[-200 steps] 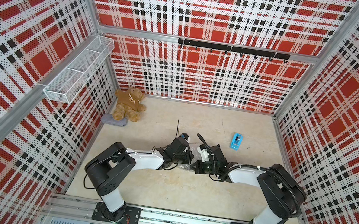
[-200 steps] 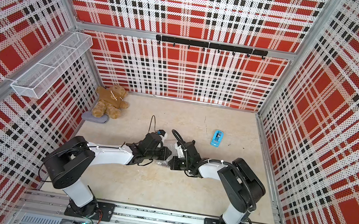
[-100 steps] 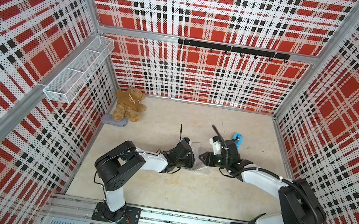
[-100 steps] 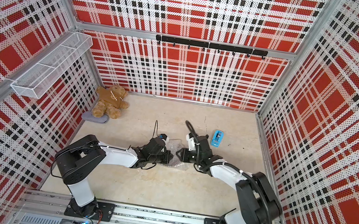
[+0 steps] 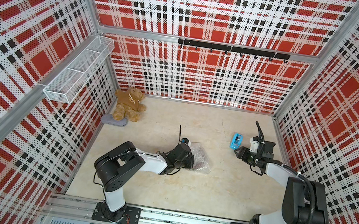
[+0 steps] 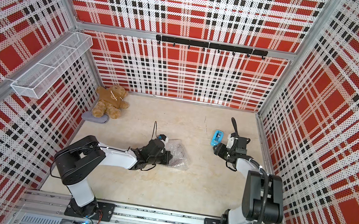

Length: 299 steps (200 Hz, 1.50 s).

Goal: Wrap dinner plates in bubble wrap
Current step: Pull the tape from the tape cutter.

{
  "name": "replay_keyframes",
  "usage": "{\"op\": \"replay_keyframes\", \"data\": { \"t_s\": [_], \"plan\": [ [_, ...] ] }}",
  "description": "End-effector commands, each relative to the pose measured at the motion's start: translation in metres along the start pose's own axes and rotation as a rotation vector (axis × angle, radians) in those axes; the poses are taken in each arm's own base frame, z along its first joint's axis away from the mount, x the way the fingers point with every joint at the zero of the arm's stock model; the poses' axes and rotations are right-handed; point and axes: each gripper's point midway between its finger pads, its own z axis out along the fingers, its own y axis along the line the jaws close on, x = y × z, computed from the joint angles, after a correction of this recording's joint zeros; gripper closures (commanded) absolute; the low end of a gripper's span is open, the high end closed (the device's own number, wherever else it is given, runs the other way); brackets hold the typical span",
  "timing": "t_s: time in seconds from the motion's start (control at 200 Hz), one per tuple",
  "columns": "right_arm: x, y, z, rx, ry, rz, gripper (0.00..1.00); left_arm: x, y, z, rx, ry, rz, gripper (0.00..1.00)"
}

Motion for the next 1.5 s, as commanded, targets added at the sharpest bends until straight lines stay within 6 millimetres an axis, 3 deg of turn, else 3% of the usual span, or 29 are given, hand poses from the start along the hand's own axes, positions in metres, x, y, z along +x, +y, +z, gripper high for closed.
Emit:
{"op": "replay_keyframes", "data": {
  "t_s": [0.0, 0.195, 0.566, 1.132, 1.493],
  "plan": [
    [-0.01, 0.012, 0.008, -0.074, -0.026, -0.076, 0.39, 0.04, 0.04, -0.001, -0.137, 0.116, -0.003, 1.0],
    [-0.022, 0.016, 0.02, -0.119, -0.064, -0.024, 0.41, 0.041, 0.037, 0.001, -0.131, 0.12, 0.005, 1.0],
    [-0.022, 0.018, 0.034, -0.178, -0.068, 0.025, 0.49, 0.042, 0.037, 0.002, -0.128, 0.124, 0.007, 1.0],
    [-0.02, 0.019, 0.039, -0.223, -0.103, 0.049, 0.58, 0.043, 0.037, 0.002, -0.13, 0.127, 0.008, 1.0],
    [-0.02, 0.019, 0.028, -0.209, -0.13, 0.072, 0.68, 0.043, 0.036, 0.003, -0.126, 0.129, 0.011, 1.0]
  ]
}}
